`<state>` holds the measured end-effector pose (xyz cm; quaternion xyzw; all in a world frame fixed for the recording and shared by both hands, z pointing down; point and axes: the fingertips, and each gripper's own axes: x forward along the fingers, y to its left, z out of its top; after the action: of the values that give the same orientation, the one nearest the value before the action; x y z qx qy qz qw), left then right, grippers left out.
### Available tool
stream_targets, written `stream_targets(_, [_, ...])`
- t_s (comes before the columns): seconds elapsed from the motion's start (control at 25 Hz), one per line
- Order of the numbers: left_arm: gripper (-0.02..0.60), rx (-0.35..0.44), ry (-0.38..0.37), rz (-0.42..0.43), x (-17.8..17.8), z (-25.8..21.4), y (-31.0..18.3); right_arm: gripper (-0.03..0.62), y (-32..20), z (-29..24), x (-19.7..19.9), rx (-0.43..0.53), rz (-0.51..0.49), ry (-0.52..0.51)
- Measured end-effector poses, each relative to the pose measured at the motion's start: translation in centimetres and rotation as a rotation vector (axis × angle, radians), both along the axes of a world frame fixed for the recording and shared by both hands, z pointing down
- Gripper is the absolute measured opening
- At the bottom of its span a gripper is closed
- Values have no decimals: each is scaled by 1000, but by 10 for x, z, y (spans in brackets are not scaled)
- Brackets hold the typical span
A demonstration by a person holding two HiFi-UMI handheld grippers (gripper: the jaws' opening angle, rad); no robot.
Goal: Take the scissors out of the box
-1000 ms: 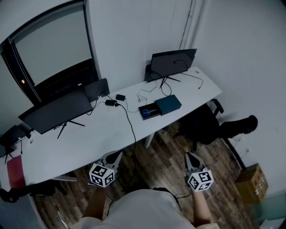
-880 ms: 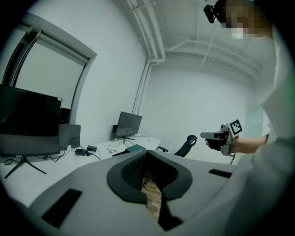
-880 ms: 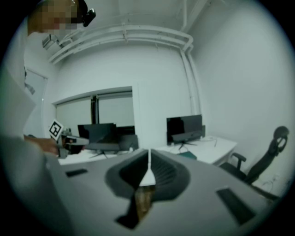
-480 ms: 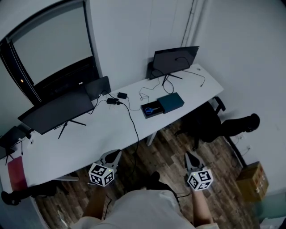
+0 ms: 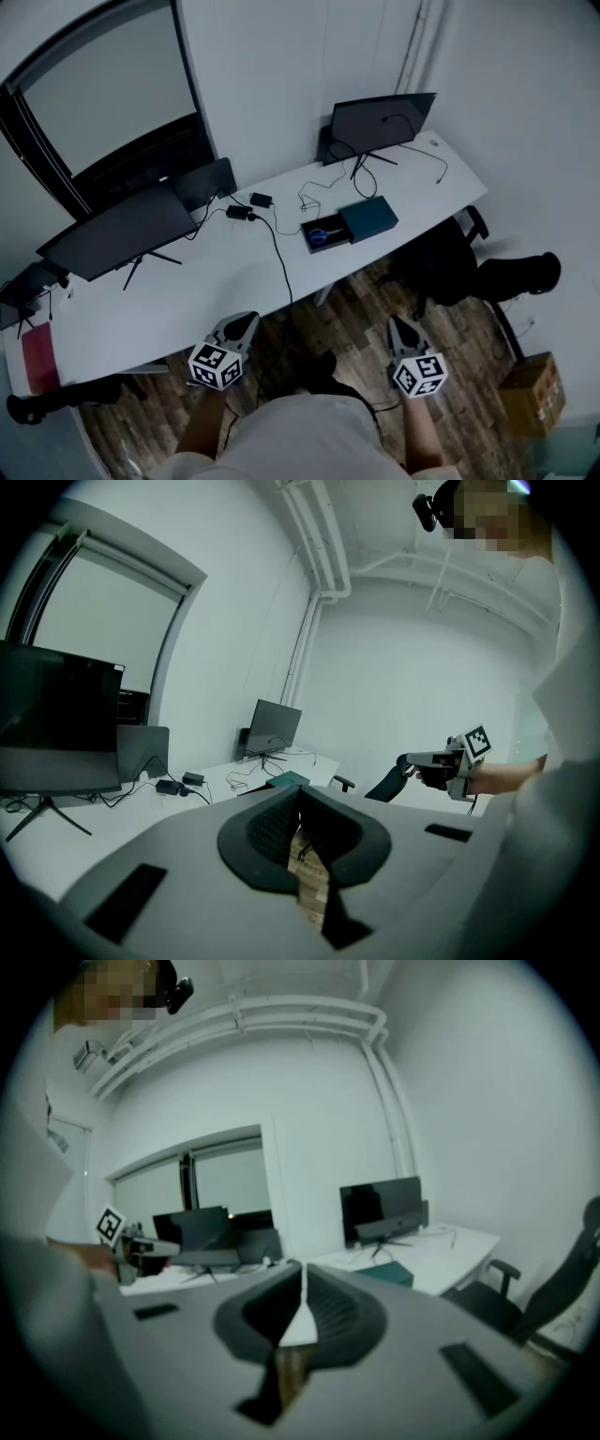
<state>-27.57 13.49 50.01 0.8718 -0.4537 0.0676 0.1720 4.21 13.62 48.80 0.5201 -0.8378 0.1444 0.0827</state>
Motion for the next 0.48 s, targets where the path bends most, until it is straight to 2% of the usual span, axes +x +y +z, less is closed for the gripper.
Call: stream_targets(0.48, [32, -8, -9, -54, 50, 2, -78, 34, -105, 6, 32, -16, -97, -20])
